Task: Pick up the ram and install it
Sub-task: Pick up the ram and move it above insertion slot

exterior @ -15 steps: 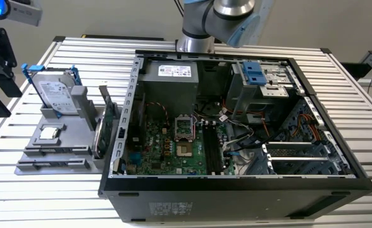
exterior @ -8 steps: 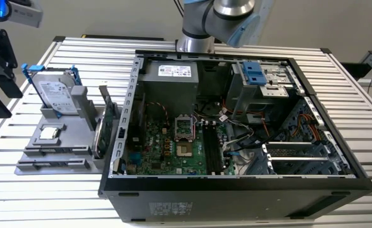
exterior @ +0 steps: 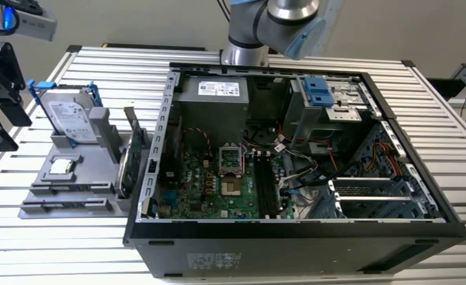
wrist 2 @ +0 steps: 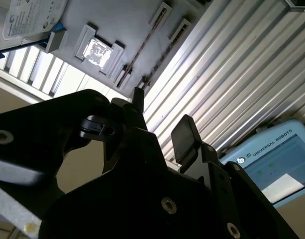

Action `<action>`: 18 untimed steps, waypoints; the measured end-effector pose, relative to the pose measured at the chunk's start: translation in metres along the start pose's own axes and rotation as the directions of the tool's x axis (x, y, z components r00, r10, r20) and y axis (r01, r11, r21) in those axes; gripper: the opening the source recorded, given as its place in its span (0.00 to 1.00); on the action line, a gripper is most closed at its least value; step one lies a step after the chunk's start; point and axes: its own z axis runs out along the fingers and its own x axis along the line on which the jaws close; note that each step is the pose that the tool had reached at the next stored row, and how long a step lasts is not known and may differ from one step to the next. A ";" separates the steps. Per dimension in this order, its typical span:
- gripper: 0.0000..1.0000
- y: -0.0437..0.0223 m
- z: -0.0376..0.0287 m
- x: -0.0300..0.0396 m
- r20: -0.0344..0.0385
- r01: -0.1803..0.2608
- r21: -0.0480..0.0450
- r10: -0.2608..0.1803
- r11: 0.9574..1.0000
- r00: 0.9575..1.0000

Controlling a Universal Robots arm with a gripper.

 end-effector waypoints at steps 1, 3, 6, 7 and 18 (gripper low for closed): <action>1.00 -0.0001 0.0009 0.0000 0.000 0.000 0.000 0.000 1.000 1.000; 1.00 -0.0001 0.0027 0.0000 0.000 0.000 0.000 0.000 1.000 1.000; 1.00 -0.0004 0.0054 0.0001 0.000 0.000 0.000 0.000 1.000 1.000; 1.00 -0.0005 0.0062 0.0001 0.000 0.000 0.000 0.000 1.000 1.000; 1.00 -0.0019 0.0149 0.0003 0.000 0.000 0.003 0.000 1.000 1.000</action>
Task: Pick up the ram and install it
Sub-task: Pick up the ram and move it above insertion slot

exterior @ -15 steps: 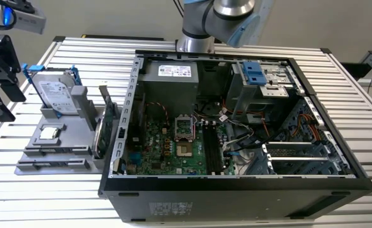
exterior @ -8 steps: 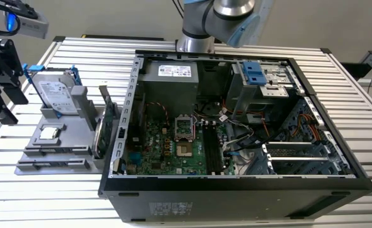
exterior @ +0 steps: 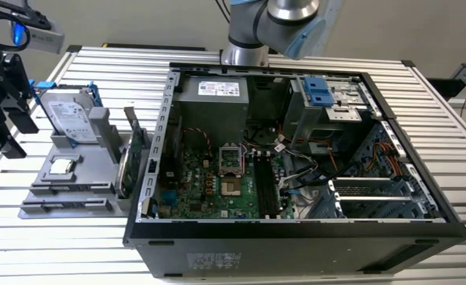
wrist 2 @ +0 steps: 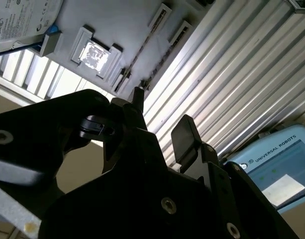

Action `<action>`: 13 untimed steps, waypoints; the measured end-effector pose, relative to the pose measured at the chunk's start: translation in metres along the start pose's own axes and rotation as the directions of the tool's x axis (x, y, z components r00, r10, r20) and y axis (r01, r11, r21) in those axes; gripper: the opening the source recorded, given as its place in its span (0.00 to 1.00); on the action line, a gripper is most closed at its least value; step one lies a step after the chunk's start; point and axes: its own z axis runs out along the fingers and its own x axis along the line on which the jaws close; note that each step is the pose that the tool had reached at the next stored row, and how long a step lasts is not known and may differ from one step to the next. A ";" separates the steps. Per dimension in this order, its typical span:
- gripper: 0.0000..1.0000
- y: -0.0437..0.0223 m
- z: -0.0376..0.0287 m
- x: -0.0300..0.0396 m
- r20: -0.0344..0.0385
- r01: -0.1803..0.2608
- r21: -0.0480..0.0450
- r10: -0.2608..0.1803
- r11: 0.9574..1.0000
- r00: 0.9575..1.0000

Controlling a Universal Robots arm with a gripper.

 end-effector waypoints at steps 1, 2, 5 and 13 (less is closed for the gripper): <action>1.00 0.0000 0.0008 0.0000 0.000 0.000 0.002 0.000 1.000 1.000; 1.00 0.0001 0.0013 0.0000 0.000 0.000 0.005 0.000 1.000 1.000; 1.00 -0.0001 0.0039 0.0000 -0.001 0.000 0.012 0.000 1.000 1.000; 1.00 -0.0002 0.0113 -0.0003 -0.001 0.000 0.013 0.000 1.000 1.000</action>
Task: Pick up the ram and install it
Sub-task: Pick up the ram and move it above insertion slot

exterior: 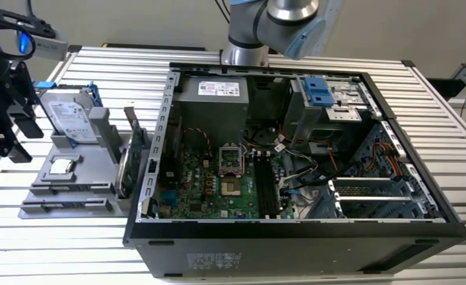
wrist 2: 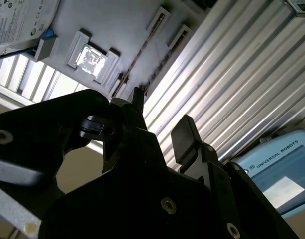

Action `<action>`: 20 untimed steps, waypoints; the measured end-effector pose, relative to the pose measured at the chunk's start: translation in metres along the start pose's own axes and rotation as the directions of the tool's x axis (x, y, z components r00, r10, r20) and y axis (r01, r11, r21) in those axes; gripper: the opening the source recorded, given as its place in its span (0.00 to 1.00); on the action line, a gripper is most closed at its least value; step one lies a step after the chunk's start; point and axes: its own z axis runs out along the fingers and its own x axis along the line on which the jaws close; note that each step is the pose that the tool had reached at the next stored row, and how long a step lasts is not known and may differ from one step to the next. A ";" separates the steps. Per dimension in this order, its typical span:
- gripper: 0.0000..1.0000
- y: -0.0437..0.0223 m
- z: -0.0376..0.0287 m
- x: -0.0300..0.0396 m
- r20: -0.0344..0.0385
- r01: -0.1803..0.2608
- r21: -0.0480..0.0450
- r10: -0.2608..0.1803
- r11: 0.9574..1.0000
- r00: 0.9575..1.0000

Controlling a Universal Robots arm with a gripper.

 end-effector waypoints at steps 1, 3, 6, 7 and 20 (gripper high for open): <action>1.00 0.0000 0.0009 0.0000 0.000 0.000 0.000 0.000 1.000 1.000; 1.00 0.0000 0.0029 -0.0001 0.000 0.000 0.000 0.000 1.000 1.000; 1.00 0.0000 0.0058 -0.0001 0.000 0.000 0.000 0.000 1.000 1.000; 1.00 -0.0001 0.0067 -0.0002 0.000 0.000 0.000 0.000 1.000 1.000; 1.00 -0.0002 0.0187 -0.0002 0.000 0.000 0.000 0.000 1.000 1.000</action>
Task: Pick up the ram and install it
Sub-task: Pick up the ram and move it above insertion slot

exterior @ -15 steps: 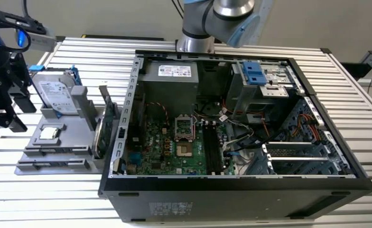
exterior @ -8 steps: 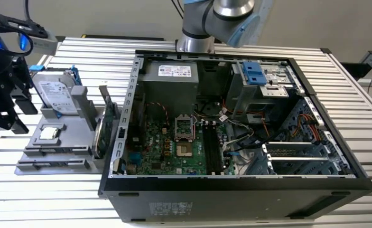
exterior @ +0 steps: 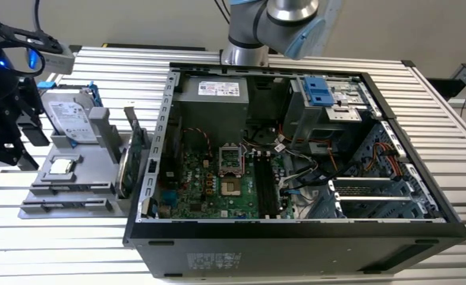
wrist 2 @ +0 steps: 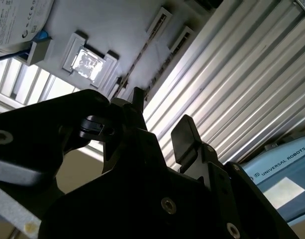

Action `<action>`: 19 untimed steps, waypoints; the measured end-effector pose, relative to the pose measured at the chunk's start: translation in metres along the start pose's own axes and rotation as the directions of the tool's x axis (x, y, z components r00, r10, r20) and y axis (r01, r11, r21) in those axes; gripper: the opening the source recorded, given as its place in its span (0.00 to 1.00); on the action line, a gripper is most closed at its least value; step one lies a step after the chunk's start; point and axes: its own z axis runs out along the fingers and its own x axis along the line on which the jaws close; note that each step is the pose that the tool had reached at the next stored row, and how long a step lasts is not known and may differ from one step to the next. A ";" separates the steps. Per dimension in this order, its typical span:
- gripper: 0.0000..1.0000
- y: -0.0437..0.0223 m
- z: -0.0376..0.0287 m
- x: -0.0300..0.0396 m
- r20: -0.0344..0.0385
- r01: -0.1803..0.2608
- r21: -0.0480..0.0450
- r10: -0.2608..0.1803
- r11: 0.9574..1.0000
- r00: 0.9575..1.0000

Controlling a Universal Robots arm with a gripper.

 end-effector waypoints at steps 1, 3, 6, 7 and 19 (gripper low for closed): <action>1.00 0.0000 0.0009 0.0000 0.000 0.000 0.000 0.000 1.000 1.000; 1.00 0.0000 0.0027 -0.0001 0.000 0.000 0.000 0.000 1.000 1.000; 1.00 0.0000 0.0053 -0.0001 0.000 0.000 0.000 0.000 1.000 1.000; 1.00 0.0000 0.0062 -0.0001 0.000 0.000 0.000 0.000 1.000 1.000; 1.00 -0.0001 0.0164 -0.0002 0.000 0.000 0.000 0.000 1.000 1.000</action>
